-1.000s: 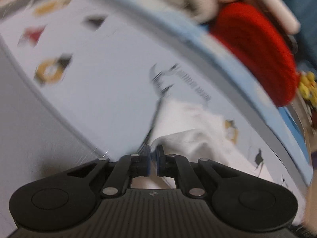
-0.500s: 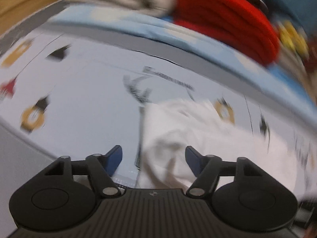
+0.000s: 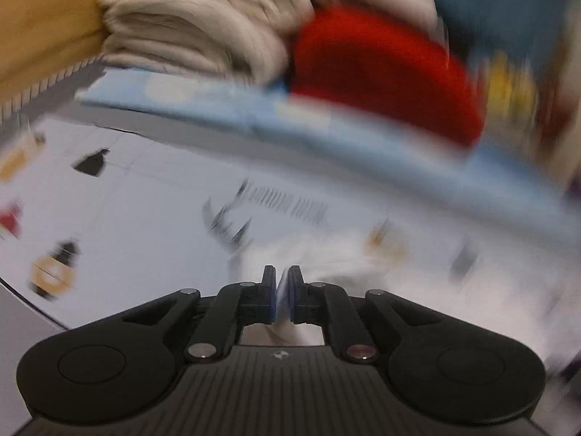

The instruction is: Fold small clothes

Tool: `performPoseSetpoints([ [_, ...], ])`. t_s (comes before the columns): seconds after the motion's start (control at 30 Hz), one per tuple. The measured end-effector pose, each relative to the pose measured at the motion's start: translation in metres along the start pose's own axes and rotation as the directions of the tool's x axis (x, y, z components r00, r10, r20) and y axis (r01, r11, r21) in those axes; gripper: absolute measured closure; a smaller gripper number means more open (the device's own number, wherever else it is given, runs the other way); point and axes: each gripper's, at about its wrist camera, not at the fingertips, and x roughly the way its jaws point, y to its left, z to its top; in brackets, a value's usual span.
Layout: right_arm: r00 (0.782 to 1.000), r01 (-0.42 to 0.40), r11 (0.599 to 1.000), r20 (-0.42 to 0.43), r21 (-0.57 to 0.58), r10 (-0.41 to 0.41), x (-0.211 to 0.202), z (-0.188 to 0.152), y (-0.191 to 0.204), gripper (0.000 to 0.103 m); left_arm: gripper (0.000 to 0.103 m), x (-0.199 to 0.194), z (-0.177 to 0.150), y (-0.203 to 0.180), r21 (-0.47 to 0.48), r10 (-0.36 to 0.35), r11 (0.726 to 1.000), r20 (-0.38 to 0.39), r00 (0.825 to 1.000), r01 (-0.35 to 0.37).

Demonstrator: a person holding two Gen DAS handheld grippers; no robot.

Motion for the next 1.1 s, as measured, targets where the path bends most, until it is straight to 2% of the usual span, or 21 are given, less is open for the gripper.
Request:
performPoseSetpoints([
  [0.03,0.999,-0.001,1.000,0.050,0.022,-0.001,-0.008,0.004,-0.003,0.102,0.102,-0.005,0.003,0.009,-0.098,-0.034,0.995,0.026,0.999,0.036],
  [0.1,0.993,0.027,0.998,0.117,0.061,-0.034,-0.018,0.010,-0.011,0.102,0.102,-0.003,0.002,0.020,-0.184,0.000,0.983,0.003,1.000,0.001],
  [0.13,0.992,0.049,0.996,0.115,0.075,-0.058,-0.018,0.012,-0.017,0.102,0.102,0.004,-0.002,0.025,-0.210,0.027,0.977,-0.050,0.998,-0.037],
  [0.2,0.989,0.105,0.986,0.086,0.126,-0.117,-0.011,0.013,-0.029,0.102,0.102,0.026,-0.015,0.039,-0.275,0.047,0.956,-0.204,0.978,-0.103],
  [0.27,0.990,0.131,0.980,0.029,0.147,-0.136,0.000,0.011,-0.034,0.098,0.101,0.035,-0.023,0.053,-0.355,0.023,0.927,-0.265,0.964,-0.120],
  [0.3,0.990,0.137,0.978,-0.005,0.155,-0.138,0.006,0.011,-0.036,0.098,0.097,0.036,-0.024,0.056,-0.374,0.005,0.921,-0.275,0.962,-0.112],
  [0.33,0.990,0.140,0.977,-0.016,0.159,-0.139,0.008,0.009,-0.034,0.098,0.083,0.037,-0.023,0.056,-0.373,-0.013,0.923,-0.273,0.962,-0.093],
  [0.4,0.990,0.138,0.981,-0.026,0.136,-0.136,0.010,0.005,-0.028,0.094,0.066,0.037,-0.020,0.050,-0.349,-0.029,0.935,-0.261,0.965,-0.067],
  [0.43,0.991,0.135,0.983,-0.028,0.122,-0.132,0.010,0.004,-0.027,0.094,0.065,0.038,-0.021,0.046,-0.335,-0.031,0.940,-0.265,0.964,-0.062],
  [0.53,0.989,0.142,0.984,-0.044,0.104,-0.138,0.012,0.001,-0.023,0.093,0.065,0.047,-0.027,0.041,-0.311,-0.041,0.949,-0.299,0.953,-0.057],
  [0.67,0.984,0.168,0.981,-0.078,0.095,-0.161,0.013,0.000,-0.025,0.093,0.065,0.059,-0.037,0.039,-0.273,-0.015,0.958,-0.349,0.937,-0.087],
  [0.73,0.983,0.172,0.982,-0.084,0.081,-0.165,0.013,-0.002,-0.021,0.093,0.069,0.063,-0.042,0.037,-0.246,-0.002,0.965,-0.371,0.928,-0.096],
  [0.77,0.983,0.169,0.983,-0.083,0.067,-0.163,0.012,-0.005,-0.018,0.093,0.076,0.063,-0.042,0.036,-0.235,-0.006,0.968,-0.377,0.926,-0.090],
  [0.8,0.984,0.162,0.986,-0.084,0.042,-0.158,0.011,-0.008,-0.013,0.093,0.097,0.063,-0.043,0.034,-0.221,-0.012,0.972,-0.378,0.926,-0.078],
  [0.83,0.985,0.154,0.988,-0.083,0.015,-0.153,0.011,-0.010,-0.008,0.093,0.097,0.059,-0.041,0.031,-0.199,0.001,0.977,-0.361,0.933,-0.078],
  [0.9,0.989,0.134,0.991,-0.062,-0.027,-0.135,0.005,-0.017,0.002,0.093,0.097,0.041,-0.031,0.028,-0.196,0.036,0.976,-0.287,0.957,-0.095],
  [0.97,0.994,0.100,0.993,-0.045,-0.069,-0.103,0.000,-0.018,0.011,0.093,0.097,0.020,-0.020,0.027,-0.238,0.014,0.969,-0.220,0.975,-0.068],
  [1.03,0.998,0.061,0.991,-0.019,-0.117,-0.064,-0.003,-0.016,0.019,0.093,0.096,0.005,-0.020,0.025,-0.241,0.036,0.967,-0.213,0.976,-0.088],
  [1.1,0.998,0.069,0.989,0.002,-0.128,-0.069,0.000,-0.010,0.018,0.087,0.095,0.003,-0.030,0.028,-0.253,0.064,0.958,-0.269,0.961,-0.135],
])
